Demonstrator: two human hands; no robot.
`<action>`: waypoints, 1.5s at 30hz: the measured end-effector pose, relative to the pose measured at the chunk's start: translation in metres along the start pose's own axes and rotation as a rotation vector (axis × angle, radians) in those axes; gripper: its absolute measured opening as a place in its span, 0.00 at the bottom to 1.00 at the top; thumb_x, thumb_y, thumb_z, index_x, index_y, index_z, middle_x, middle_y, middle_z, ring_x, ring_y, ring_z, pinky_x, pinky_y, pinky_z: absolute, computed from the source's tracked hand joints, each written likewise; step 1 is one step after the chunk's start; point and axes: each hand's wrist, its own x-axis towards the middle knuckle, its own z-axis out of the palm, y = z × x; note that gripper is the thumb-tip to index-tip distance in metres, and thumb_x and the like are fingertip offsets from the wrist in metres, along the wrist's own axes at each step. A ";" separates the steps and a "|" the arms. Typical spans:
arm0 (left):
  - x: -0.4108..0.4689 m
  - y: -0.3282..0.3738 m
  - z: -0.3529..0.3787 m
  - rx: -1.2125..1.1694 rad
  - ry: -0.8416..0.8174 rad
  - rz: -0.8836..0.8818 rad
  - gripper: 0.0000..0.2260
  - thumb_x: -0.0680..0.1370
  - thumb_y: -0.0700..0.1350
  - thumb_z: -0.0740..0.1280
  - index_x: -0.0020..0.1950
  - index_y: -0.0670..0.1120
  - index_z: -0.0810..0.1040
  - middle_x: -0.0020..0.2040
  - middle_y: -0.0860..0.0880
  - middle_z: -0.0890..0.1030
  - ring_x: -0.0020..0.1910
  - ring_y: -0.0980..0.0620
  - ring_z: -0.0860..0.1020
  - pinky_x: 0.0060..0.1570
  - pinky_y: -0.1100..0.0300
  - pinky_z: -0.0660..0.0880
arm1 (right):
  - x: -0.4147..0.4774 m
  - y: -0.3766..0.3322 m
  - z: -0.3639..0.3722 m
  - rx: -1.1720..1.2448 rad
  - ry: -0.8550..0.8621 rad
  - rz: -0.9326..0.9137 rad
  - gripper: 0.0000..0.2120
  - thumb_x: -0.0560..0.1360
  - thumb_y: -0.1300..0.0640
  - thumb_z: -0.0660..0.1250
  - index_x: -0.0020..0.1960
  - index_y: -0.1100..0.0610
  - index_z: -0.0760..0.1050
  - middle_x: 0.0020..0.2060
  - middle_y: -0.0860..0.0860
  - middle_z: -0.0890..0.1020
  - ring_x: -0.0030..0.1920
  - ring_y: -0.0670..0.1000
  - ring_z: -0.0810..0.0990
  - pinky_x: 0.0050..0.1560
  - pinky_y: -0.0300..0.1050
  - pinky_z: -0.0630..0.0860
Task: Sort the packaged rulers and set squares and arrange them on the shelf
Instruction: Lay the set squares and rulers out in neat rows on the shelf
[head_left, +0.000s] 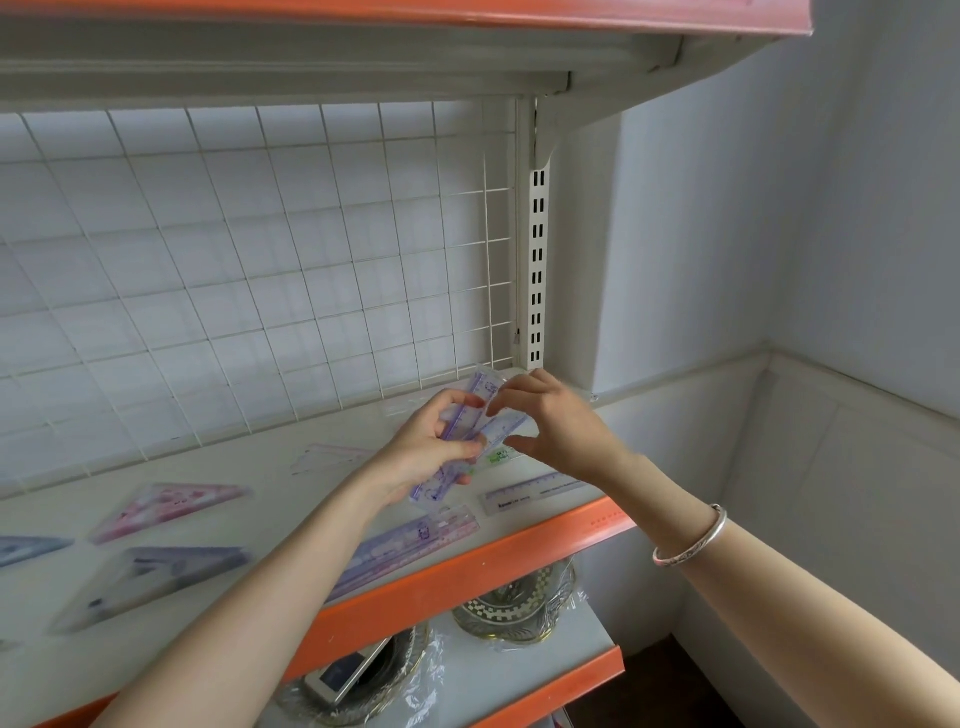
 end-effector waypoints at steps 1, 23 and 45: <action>0.000 0.000 0.000 0.010 -0.002 0.001 0.17 0.75 0.33 0.68 0.59 0.50 0.73 0.44 0.50 0.78 0.35 0.58 0.80 0.34 0.59 0.79 | 0.000 0.000 0.001 -0.001 -0.013 -0.001 0.16 0.67 0.59 0.75 0.54 0.53 0.79 0.52 0.47 0.78 0.54 0.49 0.71 0.52 0.36 0.66; 0.021 0.007 -0.004 0.130 0.325 0.017 0.04 0.75 0.44 0.71 0.48 0.46 0.83 0.43 0.51 0.81 0.43 0.57 0.77 0.31 0.70 0.72 | 0.011 -0.030 0.009 0.388 0.139 0.467 0.16 0.66 0.48 0.76 0.40 0.59 0.77 0.30 0.49 0.76 0.30 0.44 0.72 0.31 0.33 0.68; 0.029 0.002 -0.025 0.574 0.072 0.078 0.04 0.73 0.46 0.73 0.43 0.47 0.84 0.42 0.53 0.80 0.43 0.56 0.76 0.45 0.58 0.72 | 0.005 -0.003 -0.007 -0.100 -0.022 0.080 0.15 0.66 0.64 0.74 0.52 0.60 0.77 0.49 0.53 0.79 0.53 0.55 0.75 0.46 0.38 0.65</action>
